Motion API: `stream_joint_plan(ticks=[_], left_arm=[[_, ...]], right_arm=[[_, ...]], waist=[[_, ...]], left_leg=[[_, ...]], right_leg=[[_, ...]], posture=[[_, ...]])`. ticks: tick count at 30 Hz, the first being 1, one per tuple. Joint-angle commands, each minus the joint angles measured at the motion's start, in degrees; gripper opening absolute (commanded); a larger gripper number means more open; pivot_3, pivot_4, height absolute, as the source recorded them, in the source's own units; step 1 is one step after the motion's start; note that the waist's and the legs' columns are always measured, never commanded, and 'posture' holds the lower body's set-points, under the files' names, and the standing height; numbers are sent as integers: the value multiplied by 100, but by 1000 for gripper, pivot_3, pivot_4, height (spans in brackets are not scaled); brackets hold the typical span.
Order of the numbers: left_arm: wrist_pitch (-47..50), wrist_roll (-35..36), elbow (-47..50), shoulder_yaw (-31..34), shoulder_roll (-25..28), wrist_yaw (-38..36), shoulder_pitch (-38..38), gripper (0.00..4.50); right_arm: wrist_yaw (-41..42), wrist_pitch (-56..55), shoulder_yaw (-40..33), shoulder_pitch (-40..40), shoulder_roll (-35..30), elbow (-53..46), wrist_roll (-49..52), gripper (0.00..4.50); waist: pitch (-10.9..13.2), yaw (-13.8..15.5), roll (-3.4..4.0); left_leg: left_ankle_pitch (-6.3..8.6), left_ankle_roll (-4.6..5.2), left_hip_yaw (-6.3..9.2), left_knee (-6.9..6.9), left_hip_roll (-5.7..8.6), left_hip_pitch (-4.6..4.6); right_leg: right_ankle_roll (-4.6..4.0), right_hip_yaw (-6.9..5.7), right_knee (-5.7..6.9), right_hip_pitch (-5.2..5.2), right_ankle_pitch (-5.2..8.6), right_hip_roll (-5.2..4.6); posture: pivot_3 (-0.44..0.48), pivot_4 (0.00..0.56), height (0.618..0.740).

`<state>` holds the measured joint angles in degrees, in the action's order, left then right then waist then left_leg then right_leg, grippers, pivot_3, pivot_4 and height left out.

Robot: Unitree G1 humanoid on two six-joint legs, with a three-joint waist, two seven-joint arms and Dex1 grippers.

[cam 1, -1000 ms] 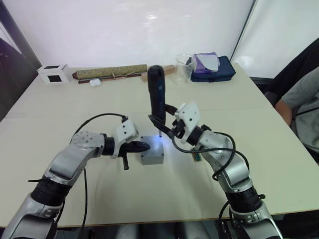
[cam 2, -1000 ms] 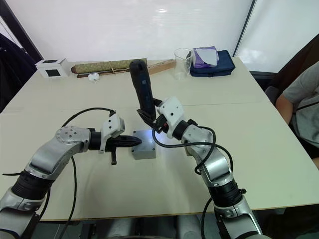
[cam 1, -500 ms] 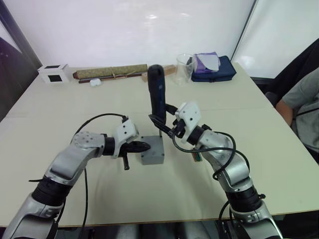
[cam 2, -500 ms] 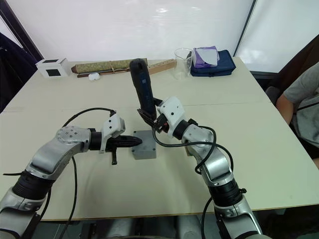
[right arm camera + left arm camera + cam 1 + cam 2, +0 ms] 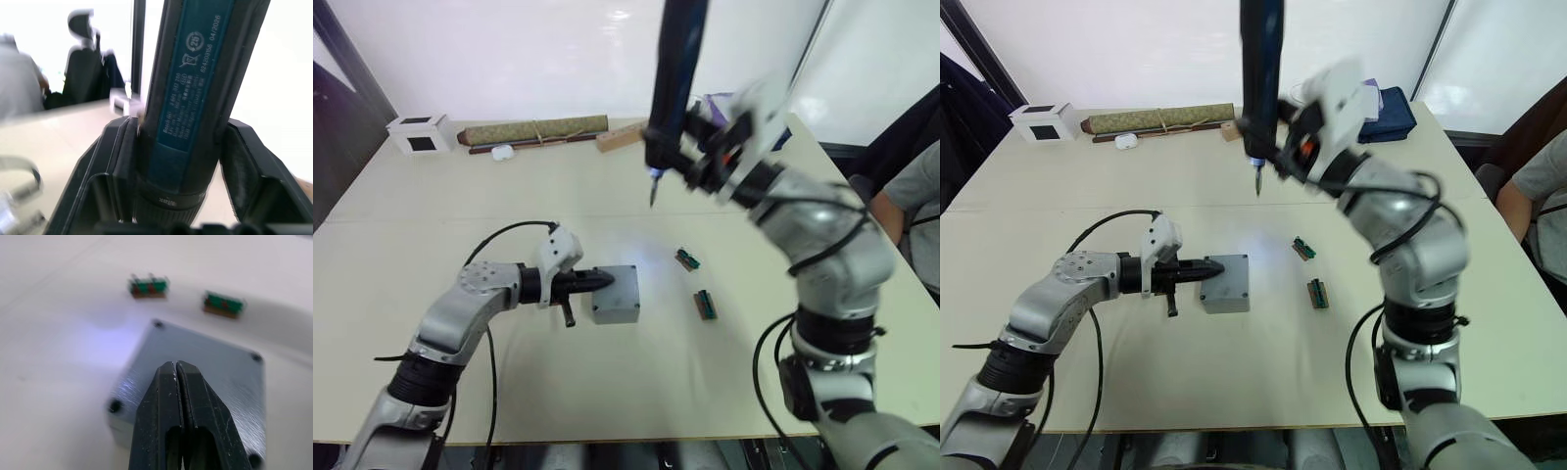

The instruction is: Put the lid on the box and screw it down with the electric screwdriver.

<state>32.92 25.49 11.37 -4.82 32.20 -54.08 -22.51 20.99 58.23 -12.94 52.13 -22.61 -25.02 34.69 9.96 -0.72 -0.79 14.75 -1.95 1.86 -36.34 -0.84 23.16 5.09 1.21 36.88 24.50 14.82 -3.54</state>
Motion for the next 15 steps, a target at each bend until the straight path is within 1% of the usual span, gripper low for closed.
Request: stream_joint_plan(ticks=[1,2,3,4,6,8,10,12,15], left_arm=[[600,721,148,453,144,-208,-229,0],[795,895,267,515,293,-329,-342,0],[924,1008,360,556,404,-403,-419,0],[964,1049,515,548,523,-478,-461,0],[1060,1146,755,500,706,-586,-498,0],[1133,1262,1142,355,962,-816,-485,0],[1124,1254,1415,181,1150,-982,-463,0],[1011,1092,1527,0,1232,-1018,-445,0],[996,1053,1545,-83,1117,-835,-412,0]], right_arm=[[-186,1954,-896,372,-381,224,896,2160],[-45,2668,-989,349,-822,516,949,2160],[17,3123,-1038,318,-1153,734,1010,2160],[104,3330,-887,94,-1671,1006,1162,2160],[297,3427,-532,-325,-2467,1301,1457,2160],[586,3427,-377,-1090,-3122,1525,1556,2160],[756,3427,-268,-1634,-3496,1888,1674,2160],[873,3427,-104,-1956,-3670,2198,1614,2160],[980,3070,347,-2231,-3910,2394,1107,2160]], waist=[[1,-1,1],[1,-5,2],[8,-3,5],[22,1,1],[35,35,-2],[39,26,5],[42,-10,3],[48,-61,13],[71,-114,42]], left_leg=[[0,0,2,0,0,6],[0,0,1,-2,1,12],[0,0,-1,-3,3,13],[0,0,-1,-9,4,16],[0,1,1,-14,9,22],[1,2,-2,-10,14,25],[4,8,-9,-1,14,32],[10,18,-26,-2,13,28],[12,22,-30,-2,8,21]], right_leg=[[-1,-3,-1,4,0,-1],[0,-4,-3,7,0,-1],[0,-4,-2,8,0,-2],[0,-4,0,8,0,-4],[-3,-6,-5,8,1,-5],[-3,-8,-28,4,1,-9],[5,-4,-57,1,-3,-6],[14,13,-62,2,-7,-3],[16,20,-58,2,-8,5]], posture=[[0,150,740],[0,150,740],[0,150,740],[0,150,740],[0,150,740],[0,150,740],[0,150,740],[0,150,740],[0,150,740]])
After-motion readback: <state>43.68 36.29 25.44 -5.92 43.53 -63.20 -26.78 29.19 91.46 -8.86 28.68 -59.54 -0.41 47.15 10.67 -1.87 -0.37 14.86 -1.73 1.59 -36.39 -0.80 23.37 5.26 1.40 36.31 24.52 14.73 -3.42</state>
